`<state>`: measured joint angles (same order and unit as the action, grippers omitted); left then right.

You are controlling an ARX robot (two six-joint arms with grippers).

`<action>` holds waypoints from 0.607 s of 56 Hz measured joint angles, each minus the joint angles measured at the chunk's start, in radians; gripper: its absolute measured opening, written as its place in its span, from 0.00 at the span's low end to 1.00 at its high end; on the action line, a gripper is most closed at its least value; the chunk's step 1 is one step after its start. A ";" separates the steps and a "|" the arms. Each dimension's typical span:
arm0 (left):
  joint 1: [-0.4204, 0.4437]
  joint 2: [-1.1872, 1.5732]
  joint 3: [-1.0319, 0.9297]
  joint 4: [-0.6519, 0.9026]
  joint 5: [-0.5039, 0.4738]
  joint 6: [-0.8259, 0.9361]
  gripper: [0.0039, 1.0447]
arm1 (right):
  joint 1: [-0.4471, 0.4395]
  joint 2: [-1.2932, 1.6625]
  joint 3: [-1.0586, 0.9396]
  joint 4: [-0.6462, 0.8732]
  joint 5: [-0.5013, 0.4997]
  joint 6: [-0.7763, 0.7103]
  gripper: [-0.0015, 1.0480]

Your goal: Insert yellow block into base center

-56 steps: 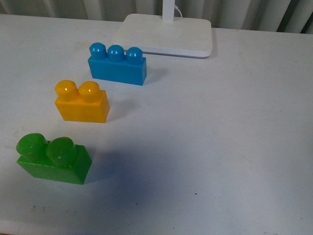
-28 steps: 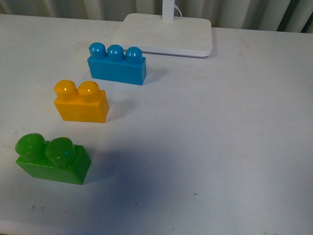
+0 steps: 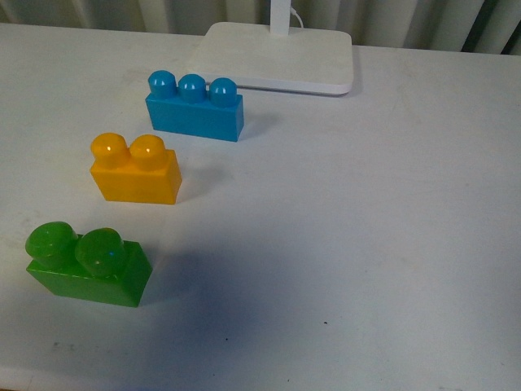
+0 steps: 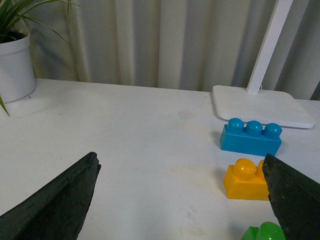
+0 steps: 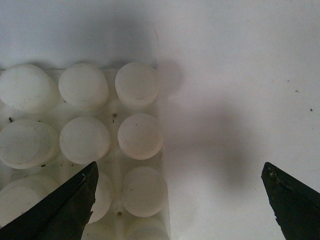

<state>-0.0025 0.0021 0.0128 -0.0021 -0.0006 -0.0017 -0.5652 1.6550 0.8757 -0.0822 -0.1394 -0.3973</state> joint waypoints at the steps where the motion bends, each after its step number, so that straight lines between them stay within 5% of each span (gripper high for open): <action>1: 0.000 0.000 0.000 0.000 0.000 0.000 0.94 | 0.000 0.005 0.000 0.000 -0.001 0.001 0.91; 34: 0.000 0.000 0.000 0.000 0.000 0.000 0.94 | 0.034 0.043 0.029 -0.072 -0.061 0.002 0.91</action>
<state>-0.0025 0.0021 0.0128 -0.0021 -0.0002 -0.0017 -0.5308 1.6985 0.9051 -0.1543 -0.2008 -0.3954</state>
